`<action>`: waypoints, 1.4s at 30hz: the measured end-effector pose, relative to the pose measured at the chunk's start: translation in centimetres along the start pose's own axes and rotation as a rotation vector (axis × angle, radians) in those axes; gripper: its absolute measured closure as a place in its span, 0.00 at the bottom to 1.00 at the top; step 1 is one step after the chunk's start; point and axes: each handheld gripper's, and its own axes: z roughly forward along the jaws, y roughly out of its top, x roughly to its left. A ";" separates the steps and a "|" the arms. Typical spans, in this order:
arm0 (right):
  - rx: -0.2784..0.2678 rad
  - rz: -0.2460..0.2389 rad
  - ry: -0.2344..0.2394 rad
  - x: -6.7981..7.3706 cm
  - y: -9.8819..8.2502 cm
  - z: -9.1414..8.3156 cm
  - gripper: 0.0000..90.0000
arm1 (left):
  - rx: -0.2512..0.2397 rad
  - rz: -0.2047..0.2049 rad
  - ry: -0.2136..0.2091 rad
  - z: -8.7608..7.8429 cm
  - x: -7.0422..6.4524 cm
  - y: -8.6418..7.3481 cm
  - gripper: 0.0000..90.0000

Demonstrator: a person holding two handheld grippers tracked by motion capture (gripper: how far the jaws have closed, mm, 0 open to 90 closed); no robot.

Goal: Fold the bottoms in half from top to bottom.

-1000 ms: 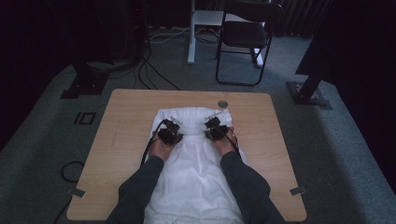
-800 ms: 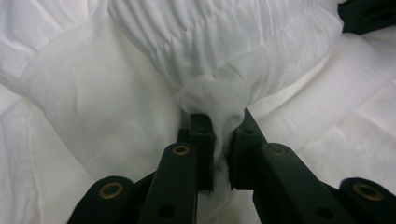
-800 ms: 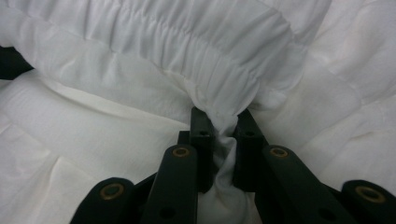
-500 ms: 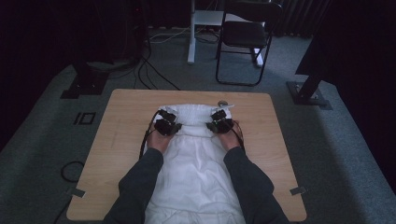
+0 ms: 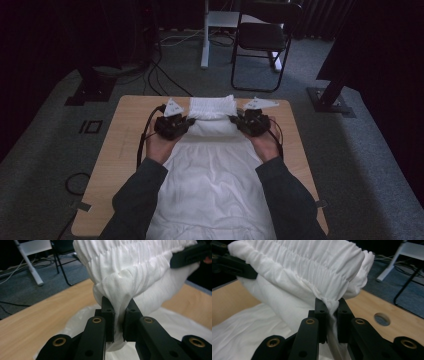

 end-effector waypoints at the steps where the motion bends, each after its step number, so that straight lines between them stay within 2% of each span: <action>1: 0.005 -0.011 0.014 0.5 -0.6 -0.3 0.92 | 0.011 0.007 -0.012 -0.4 -0.4 -0.8 0.92; 2: 0.005 -0.011 0.014 0.5 -0.6 -0.3 0.92 | 0.011 0.007 -0.012 -0.4 -0.4 -0.8 0.91; 3: 0.014 -0.017 0.031 1.0 -1.3 -0.5 0.92 | 0.038 0.004 -0.039 -0.9 -1.2 -3.0 0.91; 4: 0.045 -0.036 0.059 2.2 -3.1 -0.7 0.92 | 0.060 0.001 -0.054 -1.0 -1.5 -4.0 0.91; 6: 0.091 -0.048 0.073 3.2 -5.0 -0.4 0.92 | 0.112 -0.024 -0.083 -0.6 -2.2 -6.3 0.91; 7: 0.111 -0.040 0.084 3.6 -6.0 -0.2 0.92 | 0.144 -0.021 -0.087 -0.3 -2.5 -7.3 0.91; 8: 0.111 -0.040 0.084 3.6 -6.0 -0.2 0.92 | 0.144 -0.021 -0.087 -0.3 -2.5 -7.3 0.91; 9: 0.138 -0.040 0.096 4.0 -7.0 0.2 0.92 | 0.190 -0.059 -0.116 0.5 -2.9 -9.6 0.91; 10: 0.194 -0.022 0.121 4.5 -9.2 1.0 0.92 | 0.219 -0.071 -0.127 1.0 -3.0 -10.6 0.91; 13: 0.285 0.005 0.145 5.1 -12.4 2.3 0.92 | 0.315 -0.076 -0.149 2.7 -3.7 -13.3 0.91; 14: 0.310 0.007 0.149 5.2 -13.4 2.7 0.92 | 0.337 -0.066 -0.149 3.1 -3.9 -13.9 0.91; 15: 0.334 0.024 0.152 5.2 -14.2 3.1 0.92 | 0.337 -0.066 -0.149 3.1 -3.9 -13.9 0.91; 16: 0.355 0.035 0.159 5.2 -14.9 3.6 0.91 | 0.355 -0.051 -0.136 3.8 -4.2 -14.5 0.91; 18: 0.380 0.039 0.152 5.3 -15.7 4.3 0.91 | 0.360 -0.040 -0.133 4.2 -4.1 -14.5 0.91; 20: 0.381 0.040 0.146 5.4 -15.9 4.8 0.91 | 0.364 -0.037 -0.128 4.6 -3.7 -14.3 0.91; 22: 0.380 0.055 0.144 5.2 -15.7 5.3 0.91 | 0.370 -0.010 -0.100 5.0 -3.3 -14.0 0.91; 25: 0.365 0.097 0.150 4.7 -15.3 6.4 0.91 | 0.370 0.004 -0.052 5.9 -2.1 -13.5 0.91; 26: 0.365 0.097 0.150 4.7 -15.3 6.4 0.91 | 0.370 0.004 -0.052 5.9 -2.1 -13.5 0.91; 27: 0.360 0.131 0.155 4.3 -14.8 7.4 0.91 | 0.373 -0.002 -0.036 6.4 -1.5 -13.2 0.91; 28: 0.360 0.131 0.155 4.3 -14.8 7.4 0.91 | 0.377 0.001 -0.028 6.7 -1.1 -13.0 0.91; 29: 0.357 0.140 0.144 4.1 -14.2 8.4 0.91 | 0.388 0.005 -0.001 7.5 -0.1 -12.4 0.91; 30: 0.357 0.140 0.144 4.1 -14.2 8.4 0.91 | 0.388 0.005 -0.001 7.5 -0.1 -12.4 0.91; 31: 0.358 0.130 0.127 3.8 -13.7 9.3 0.91 | 0.398 0.005 0.023 8.4 0.8 -11.9 0.91; 33: 0.361 0.127 0.112 3.3 -13.0 10.4 0.91 | 0.398 0.000 0.033 8.8 1.2 -11.7 0.91; 34: 0.361 0.127 0.112 3.3 -13.0 10.4 0.91 | 0.398 -0.008 0.042 9.2 1.6 -11.5 0.91; 35: 0.365 0.127 0.095 2.5 -12.3 11.5 0.91 | 0.398 -0.022 0.057 9.8 2.3 -11.1 0.91; 37: 0.366 0.125 0.088 2.2 -12.0 11.9 0.91 | 0.397 -0.029 0.063 10.2 2.7 -10.9 0.91; 38: 0.371 0.122 0.066 1.5 -11.4 12.8 0.91 | 0.394 -0.036 0.067 10.5 2.9 -10.8 0.91; 39: 0.371 0.122 0.066 1.5 -11.4 12.8 0.91 | 0.392 -0.046 0.075 10.8 3.2 -10.6 0.91; 41: 0.374 0.141 0.035 0.3 -10.6 14.1 0.91 | 0.377 -0.084 0.098 11.8 3.9 -10.2 0.91; 42: 0.374 0.141 0.035 0.3 -10.6 14.1 0.91 | 0.377 -0.084 0.098 11.8 3.9 -10.2 0.91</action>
